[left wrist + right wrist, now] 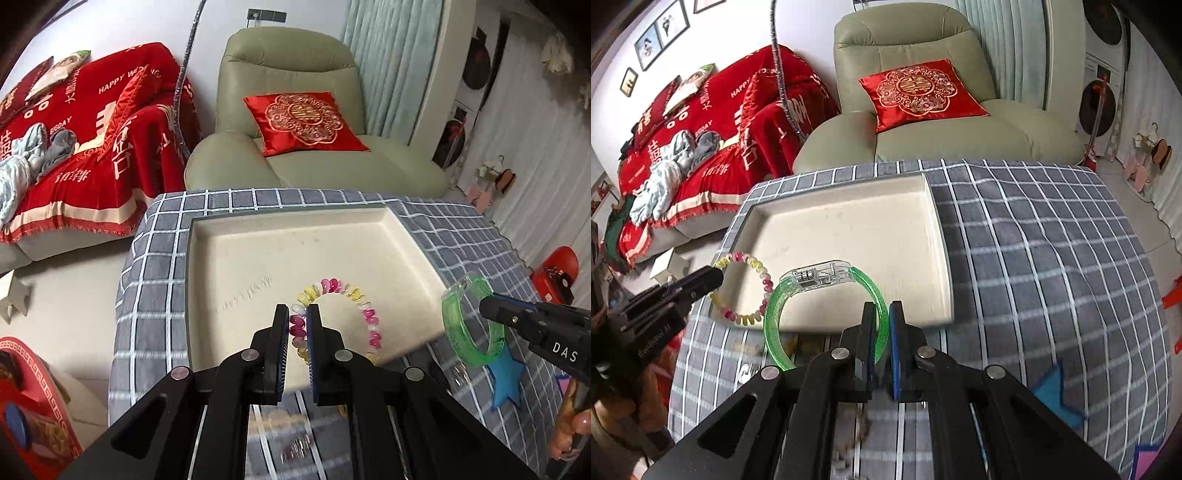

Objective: Organize jewelry
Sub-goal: 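Grasp and lift the green bangle with the right tool while the left lifts the beaded bracelet, then lower the green bangle into the tray with the right tool while the left releases the beaded bracelet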

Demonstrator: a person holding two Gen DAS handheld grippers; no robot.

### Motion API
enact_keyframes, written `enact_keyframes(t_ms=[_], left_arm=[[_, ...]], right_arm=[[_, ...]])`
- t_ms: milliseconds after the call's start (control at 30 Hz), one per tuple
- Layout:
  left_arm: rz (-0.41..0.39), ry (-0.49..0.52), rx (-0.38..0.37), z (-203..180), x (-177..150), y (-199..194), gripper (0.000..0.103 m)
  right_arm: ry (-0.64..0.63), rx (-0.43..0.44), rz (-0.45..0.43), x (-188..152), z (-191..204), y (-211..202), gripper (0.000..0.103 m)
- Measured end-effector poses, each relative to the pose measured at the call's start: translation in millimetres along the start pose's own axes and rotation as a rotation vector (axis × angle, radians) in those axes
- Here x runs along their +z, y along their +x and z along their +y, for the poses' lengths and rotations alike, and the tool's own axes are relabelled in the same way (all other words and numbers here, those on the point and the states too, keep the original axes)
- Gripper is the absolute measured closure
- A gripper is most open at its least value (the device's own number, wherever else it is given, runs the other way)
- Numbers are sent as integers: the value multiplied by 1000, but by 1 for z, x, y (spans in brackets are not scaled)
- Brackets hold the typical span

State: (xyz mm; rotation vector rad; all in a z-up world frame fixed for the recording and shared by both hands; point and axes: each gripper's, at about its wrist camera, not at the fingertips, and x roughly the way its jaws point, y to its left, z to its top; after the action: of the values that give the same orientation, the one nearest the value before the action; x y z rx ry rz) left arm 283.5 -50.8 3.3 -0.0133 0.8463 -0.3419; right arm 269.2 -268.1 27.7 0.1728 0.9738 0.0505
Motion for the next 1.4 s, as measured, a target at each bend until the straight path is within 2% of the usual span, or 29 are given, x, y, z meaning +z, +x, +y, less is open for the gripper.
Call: enact_keyframes(t_ms=[133,400,600,833,867,933,967,1000,1333,1367,1400], left_arm=[[28,6,33,2,12,30,77],[125,31,104,8,22,87,77],[181,72,153,3,16,103,77],[172,124,203,-4,14,104,77],[172,128,205,-5,14,103,77],[169,129,205,-5,13,102,77],[166,128,203,-5,13,102,77],[163,125,202,-4,13,101,77],[138,115,225,-1,14,96,76],[139,116,227,-1,14,96,65],[142,116,227,-1,15,97,44]], right_arm=[[10,3,24,19,0,33,96],[12,-51,82,42,-2,102,96],[-9,-85,117,41,-3,129,95],[-43,-114,126,38,4,132,94],[-40,-109,128,37,4,131,92],[-31,-88,123,37,4,128,70],[-27,-83,119,39,4,128,40],[-23,-72,110,39,5,124,25],[25,7,7,43,7,76,25],[29,9,0,41,8,71,25],[34,13,-6,39,8,67,25]])
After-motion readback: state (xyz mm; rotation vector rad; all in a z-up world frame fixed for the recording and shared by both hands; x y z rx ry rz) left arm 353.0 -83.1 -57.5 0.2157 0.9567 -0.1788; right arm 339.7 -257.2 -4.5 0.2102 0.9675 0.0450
